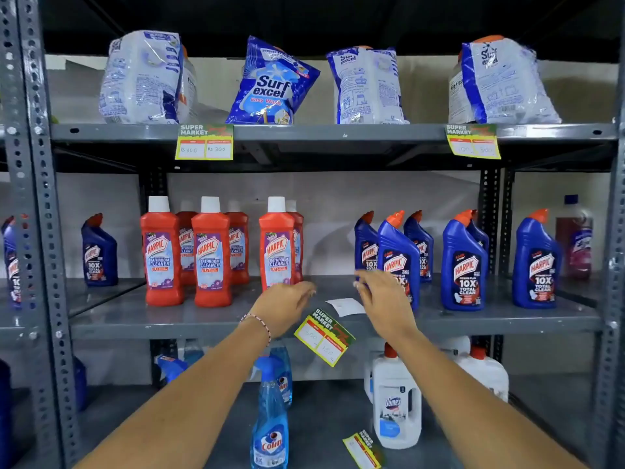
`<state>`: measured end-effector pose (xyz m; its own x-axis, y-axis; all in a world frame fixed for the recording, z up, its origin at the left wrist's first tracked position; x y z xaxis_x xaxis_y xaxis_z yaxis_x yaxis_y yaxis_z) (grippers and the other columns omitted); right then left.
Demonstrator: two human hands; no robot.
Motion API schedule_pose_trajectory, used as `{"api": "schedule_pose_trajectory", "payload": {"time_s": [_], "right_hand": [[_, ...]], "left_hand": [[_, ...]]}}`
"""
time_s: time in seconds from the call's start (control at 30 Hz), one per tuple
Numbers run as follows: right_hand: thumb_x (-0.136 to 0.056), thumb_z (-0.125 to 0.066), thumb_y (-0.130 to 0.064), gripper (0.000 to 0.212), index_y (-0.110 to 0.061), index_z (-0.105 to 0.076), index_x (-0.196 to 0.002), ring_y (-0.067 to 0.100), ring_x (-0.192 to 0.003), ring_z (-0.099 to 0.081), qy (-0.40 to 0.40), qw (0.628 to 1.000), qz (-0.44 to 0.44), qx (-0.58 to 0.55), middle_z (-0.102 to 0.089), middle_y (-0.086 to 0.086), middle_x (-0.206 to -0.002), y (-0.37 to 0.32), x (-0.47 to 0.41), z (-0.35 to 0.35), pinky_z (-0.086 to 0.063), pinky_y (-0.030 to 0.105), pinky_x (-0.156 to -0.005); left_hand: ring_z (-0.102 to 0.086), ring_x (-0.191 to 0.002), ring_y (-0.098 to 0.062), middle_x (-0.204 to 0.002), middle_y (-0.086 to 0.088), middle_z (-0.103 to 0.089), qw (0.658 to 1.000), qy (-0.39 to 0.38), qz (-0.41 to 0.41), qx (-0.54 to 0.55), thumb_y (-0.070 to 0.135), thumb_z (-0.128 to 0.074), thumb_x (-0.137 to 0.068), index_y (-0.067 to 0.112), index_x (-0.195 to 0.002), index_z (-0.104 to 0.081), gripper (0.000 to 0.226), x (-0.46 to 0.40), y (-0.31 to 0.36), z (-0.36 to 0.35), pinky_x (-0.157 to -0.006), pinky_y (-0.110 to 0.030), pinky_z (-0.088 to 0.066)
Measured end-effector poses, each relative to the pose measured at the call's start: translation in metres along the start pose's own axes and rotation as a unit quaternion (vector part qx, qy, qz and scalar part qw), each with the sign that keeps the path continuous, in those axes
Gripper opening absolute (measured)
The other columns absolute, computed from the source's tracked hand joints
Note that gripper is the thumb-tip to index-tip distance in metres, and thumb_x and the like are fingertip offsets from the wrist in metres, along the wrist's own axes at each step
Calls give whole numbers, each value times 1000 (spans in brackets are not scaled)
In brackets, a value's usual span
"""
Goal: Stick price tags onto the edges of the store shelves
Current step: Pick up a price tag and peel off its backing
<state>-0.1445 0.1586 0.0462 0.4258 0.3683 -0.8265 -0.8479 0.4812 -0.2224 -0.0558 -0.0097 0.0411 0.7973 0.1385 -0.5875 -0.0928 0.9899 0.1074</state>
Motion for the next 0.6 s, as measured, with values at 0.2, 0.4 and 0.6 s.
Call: {"api": "schedule_pose_trajectory", "payload": {"time_s": [0.2, 0.4, 0.6], "right_hand": [[-86, -65, -44, 24, -22, -64, -97, 23, -79, -67, -105, 980, -133, -107, -75, 0, -85, 21, 52, -51, -51, 35, -66], [-77, -79, -25, 33, -25, -63, -106, 13, -71, -65, -75, 948, -197, -240, -66, -8, -72, 21, 69, -71, -56, 39, -70], [-81, -75, -13, 21, -22, -75, -99, -4, -80, -62, -46, 948, -142, -280, -66, -9, -88, 15, 72, -79, -48, 17, -75]], "left_hand": [[-60, -93, -23, -98, -8, -68, 996, -15, 9, 85, 27, -64, -90, 13, -111, -69, 26, 12, -1, -34, -85, -41, -51], [-58, -74, -13, -80, -5, -70, 974, 75, 78, 198, 12, -71, -82, 10, -81, -75, 5, 23, -5, -39, -70, -25, -47], [-57, -65, 5, -70, 6, -64, 951, 147, 132, 239, 3, -73, -78, 9, -77, -73, 6, 56, -14, -52, -64, -9, -42]]}}
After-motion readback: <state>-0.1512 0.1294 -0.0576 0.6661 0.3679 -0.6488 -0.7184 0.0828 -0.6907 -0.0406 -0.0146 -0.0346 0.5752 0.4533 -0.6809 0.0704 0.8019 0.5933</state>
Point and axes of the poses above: each hand's wrist, its own x-axis away from the middle knuckle, its own z-axis out of the back of the hand, y = z × x, the point moved 7 cm from there along -x, towards the middle knuckle
